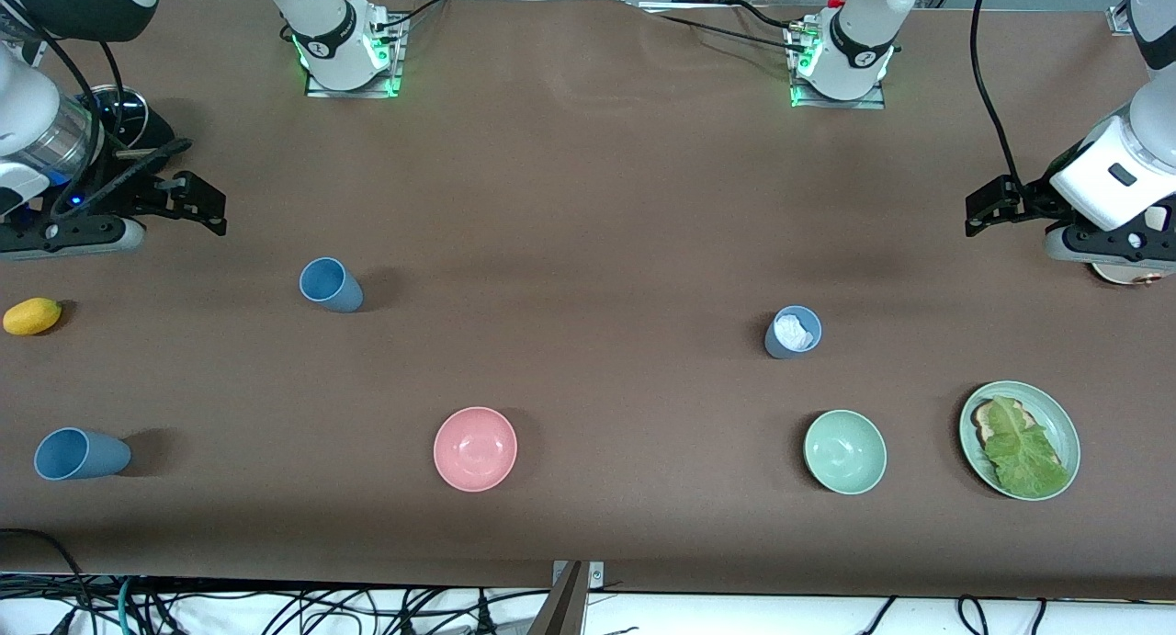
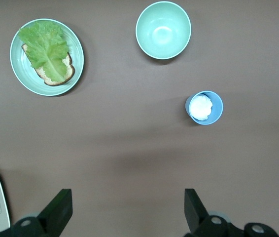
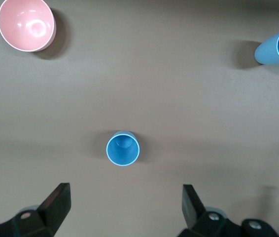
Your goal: Stack blue cups with both arms
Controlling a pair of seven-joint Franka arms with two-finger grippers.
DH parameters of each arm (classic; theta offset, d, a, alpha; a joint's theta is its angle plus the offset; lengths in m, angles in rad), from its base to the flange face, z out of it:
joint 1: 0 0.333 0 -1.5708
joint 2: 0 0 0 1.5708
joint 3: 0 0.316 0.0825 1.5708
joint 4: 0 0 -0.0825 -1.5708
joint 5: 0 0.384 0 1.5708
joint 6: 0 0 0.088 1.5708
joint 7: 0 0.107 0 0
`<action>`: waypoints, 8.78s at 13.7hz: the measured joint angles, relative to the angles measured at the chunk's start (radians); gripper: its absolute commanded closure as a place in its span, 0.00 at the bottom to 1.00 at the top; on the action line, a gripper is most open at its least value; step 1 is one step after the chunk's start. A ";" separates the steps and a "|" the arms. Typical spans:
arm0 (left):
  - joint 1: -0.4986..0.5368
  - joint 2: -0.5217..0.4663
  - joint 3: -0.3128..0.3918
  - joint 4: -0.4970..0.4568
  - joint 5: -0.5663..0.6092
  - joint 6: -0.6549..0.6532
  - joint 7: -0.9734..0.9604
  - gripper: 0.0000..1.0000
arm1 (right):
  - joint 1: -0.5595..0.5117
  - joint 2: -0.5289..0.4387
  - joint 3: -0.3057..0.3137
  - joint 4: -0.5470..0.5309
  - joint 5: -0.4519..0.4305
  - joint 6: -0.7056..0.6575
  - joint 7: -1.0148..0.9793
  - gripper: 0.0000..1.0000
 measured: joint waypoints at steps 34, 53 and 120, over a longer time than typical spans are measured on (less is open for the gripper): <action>0.001 0.000 -0.015 0.005 0.000 0.000 0.000 0.00 | -0.013 0.180 -0.003 0.147 0.003 -0.182 -0.046 0.00; -0.130 0.478 -0.028 -0.062 0.000 0.377 -0.003 0.28 | -0.016 0.181 -0.027 -0.387 0.015 0.404 -0.164 0.00; 0.058 -0.137 -0.093 -0.097 -0.016 0.002 -0.061 0.00 | 0.656 0.529 -0.006 0.248 0.234 0.150 0.919 1.00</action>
